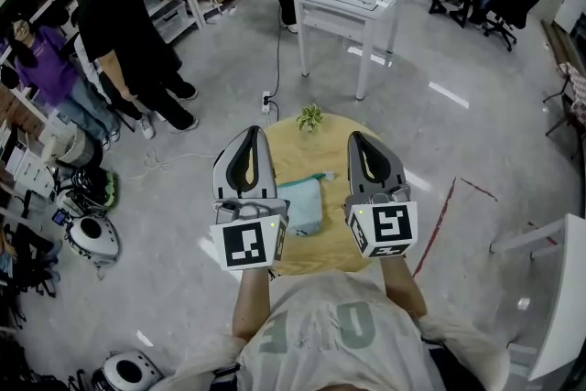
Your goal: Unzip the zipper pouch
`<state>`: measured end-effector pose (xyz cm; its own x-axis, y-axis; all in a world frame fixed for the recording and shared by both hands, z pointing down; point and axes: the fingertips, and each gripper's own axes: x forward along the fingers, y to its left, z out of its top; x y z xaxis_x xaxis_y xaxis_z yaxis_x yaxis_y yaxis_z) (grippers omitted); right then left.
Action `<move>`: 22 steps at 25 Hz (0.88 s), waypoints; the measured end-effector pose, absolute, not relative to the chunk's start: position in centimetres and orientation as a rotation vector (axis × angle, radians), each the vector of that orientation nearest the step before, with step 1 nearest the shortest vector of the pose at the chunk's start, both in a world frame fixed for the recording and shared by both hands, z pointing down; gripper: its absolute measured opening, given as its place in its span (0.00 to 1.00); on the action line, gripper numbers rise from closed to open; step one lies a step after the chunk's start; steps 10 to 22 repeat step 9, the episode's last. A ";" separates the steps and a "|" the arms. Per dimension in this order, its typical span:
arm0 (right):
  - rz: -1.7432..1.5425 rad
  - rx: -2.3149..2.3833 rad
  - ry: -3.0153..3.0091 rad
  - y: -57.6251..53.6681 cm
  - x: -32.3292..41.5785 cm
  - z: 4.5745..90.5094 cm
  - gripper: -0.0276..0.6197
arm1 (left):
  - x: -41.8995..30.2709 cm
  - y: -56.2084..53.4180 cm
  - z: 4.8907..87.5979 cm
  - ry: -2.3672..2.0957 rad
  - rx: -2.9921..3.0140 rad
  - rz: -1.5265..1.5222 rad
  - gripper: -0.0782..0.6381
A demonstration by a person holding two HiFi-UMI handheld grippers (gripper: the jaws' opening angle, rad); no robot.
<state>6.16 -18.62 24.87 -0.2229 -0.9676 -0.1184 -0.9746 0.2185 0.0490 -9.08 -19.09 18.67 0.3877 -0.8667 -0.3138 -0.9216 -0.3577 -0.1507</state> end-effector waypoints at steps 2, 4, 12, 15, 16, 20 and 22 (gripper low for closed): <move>0.170 -1.921 2.401 -18.7 6.3 24.9 0.09 | -9.1 -19.2 18.8 1.569 -2.353 0.260 0.15; 0.168 -1.923 2.399 -18.7 6.4 25.0 0.09 | -9.2 -19.2 19.0 1.574 -2.356 0.262 0.15; 0.168 -1.925 2.397 -18.5 6.4 24.9 0.09 | -9.6 -19.1 19.0 1.583 -2.365 0.267 0.15; 0.168 -1.925 2.397 -18.5 6.4 24.9 0.09 | -9.6 -19.1 19.0 1.583 -2.365 0.267 0.15; 0.168 -1.925 2.397 -18.5 6.4 24.9 0.09 | -9.6 -19.1 19.0 1.583 -2.365 0.267 0.15; 0.168 -1.925 2.397 -18.5 6.4 24.9 0.09 | -9.6 -19.1 19.0 1.583 -2.365 0.267 0.15; 0.168 -1.925 2.397 -18.5 6.4 24.9 0.09 | -9.6 -19.1 19.0 1.583 -2.365 0.267 0.15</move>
